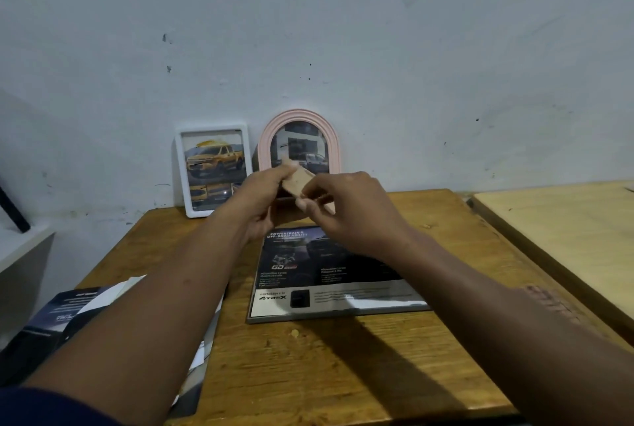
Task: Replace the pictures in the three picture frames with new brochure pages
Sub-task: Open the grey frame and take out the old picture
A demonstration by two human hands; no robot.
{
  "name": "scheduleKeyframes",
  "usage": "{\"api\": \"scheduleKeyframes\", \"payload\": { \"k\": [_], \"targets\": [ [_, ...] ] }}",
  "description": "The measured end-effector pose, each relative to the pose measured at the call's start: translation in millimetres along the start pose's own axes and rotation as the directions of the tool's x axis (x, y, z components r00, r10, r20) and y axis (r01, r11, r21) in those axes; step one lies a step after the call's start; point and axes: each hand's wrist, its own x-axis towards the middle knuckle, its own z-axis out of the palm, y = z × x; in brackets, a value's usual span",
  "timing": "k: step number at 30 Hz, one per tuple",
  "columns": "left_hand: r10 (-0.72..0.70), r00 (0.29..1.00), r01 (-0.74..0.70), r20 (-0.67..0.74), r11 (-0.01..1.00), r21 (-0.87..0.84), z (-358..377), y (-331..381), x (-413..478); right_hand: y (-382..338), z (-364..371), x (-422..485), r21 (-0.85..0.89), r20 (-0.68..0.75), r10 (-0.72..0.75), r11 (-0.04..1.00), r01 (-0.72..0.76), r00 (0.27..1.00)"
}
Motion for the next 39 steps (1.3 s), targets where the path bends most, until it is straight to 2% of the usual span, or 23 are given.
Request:
{"api": "scheduleKeyframes", "payload": {
  "k": [3,5,8,9,12,14,16,20,24,28,35,39],
  "targets": [
    [0.031,0.996,-0.034,-0.083,0.999,-0.036,-3.1,-5.4,5.1,14.1,-3.9,-5.7,0.133,0.009,0.159,0.978,-0.158,0.987],
    [0.043,0.993,-0.054,-0.109,0.993,-0.101,-9.1,-8.5,5.2,39.1,-10.3,-12.7,0.064,-0.04,0.323,0.945,-0.32,0.946],
    [0.034,0.991,-0.062,-0.133,0.974,-0.217,-17.3,-6.3,3.8,88.4,-21.7,-31.2,-0.18,-0.044,0.62,0.767,-0.616,0.784],
    [0.028,0.991,-0.061,-0.131,0.967,-0.248,-19.1,-5.7,4.7,102.3,-25.4,-38.0,-0.175,0.0,0.704,0.7,-0.693,0.71],
    [0.019,0.992,-0.048,-0.122,0.969,-0.242,-14.3,-10.3,8.9,125.4,-32.3,-53.1,0.101,0.194,0.829,0.516,-0.851,0.525],
    [0.015,0.992,-0.04,-0.128,0.979,-0.202,-4.2,-18.3,12.6,135.1,-34.2,-61.2,0.237,0.222,0.864,0.403,-0.884,0.453],
    [0.022,0.988,-0.043,-0.156,0.99,-0.131,5.2,-27.7,18.3,142.2,-36.8,-67.6,0.269,0.189,0.888,0.364,-0.892,0.419],
    [0.093,0.975,-0.056,-0.201,0.982,0.182,22.9,-46.4,27.4,154.3,-59.1,-78.6,0.099,0.098,0.877,0.461,-0.882,0.47],
    [0.158,0.982,-0.099,-0.108,0.904,0.417,51.1,-63.3,34.3,172.5,-89.2,-89.5,0.039,0.037,0.884,0.465,-0.885,0.466],
    [0.171,0.982,-0.104,-0.085,0.852,0.513,59.1,-66.8,35.0,172.8,-89.2,-96.0,-0.01,0.044,0.884,0.466,-0.885,0.465],
    [0.105,0.979,0.011,-0.173,0.827,0.562,-5.3,-53.7,18.6,148.2,-48.2,-81.7,-0.061,0.157,0.828,0.551,-0.832,0.537],
    [0.179,0.96,0.025,-0.215,0.711,0.703,-19.2,-51.1,-13.7,118.4,-37.8,-76.6,-0.077,0.188,0.802,0.588,-0.805,0.568]
  ]
}}
